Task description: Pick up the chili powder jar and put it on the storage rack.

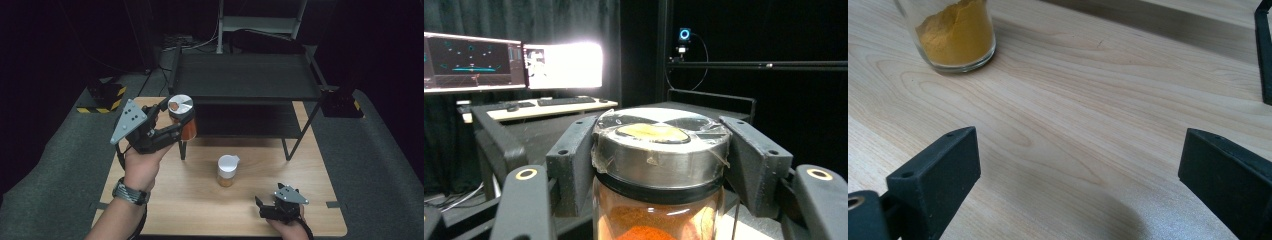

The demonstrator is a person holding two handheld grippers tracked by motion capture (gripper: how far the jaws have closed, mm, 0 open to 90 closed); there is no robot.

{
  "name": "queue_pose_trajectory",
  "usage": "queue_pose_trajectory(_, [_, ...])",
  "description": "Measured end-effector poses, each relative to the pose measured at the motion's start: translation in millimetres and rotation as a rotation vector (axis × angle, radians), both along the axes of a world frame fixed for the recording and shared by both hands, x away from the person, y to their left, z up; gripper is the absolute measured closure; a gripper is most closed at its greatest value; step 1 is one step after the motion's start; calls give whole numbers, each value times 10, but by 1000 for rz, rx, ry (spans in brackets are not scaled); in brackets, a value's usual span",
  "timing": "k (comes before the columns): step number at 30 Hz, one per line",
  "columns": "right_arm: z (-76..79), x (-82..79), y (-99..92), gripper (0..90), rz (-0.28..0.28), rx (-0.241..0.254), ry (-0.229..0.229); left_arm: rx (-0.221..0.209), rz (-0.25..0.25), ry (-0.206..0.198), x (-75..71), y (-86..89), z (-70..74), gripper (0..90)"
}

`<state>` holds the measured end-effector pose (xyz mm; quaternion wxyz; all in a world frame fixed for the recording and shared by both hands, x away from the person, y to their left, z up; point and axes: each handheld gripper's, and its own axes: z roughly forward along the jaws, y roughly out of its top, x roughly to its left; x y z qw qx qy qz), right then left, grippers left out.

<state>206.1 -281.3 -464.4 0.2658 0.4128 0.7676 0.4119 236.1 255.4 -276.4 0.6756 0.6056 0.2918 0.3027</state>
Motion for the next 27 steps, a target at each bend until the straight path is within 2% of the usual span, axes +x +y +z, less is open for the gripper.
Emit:
queue_pose_trajectory(7, [-3,0,-8,26,1,5,0,-16,-6,-10,75,-58,113,349])
queue_pose_trajectory(12, [-3,2,-12,27,1,7,0,-9,-2,-24,104,-112,195,349])
queue_pose_trajectory(14, [-4,1,-15,26,1,9,0,-22,-1,-23,132,-143,248,349])
queue_pose_trajectory(19, [-7,2,-22,26,0,15,1,-22,10,-25,197,-199,346,349])
queue_pose_trajectory(22, [-7,1,-23,27,1,14,0,-36,18,-29,241,-227,373,349])
queue_pose_trajectory(27, [-11,1,-31,26,2,19,0,-28,27,-46,307,-274,417,349])
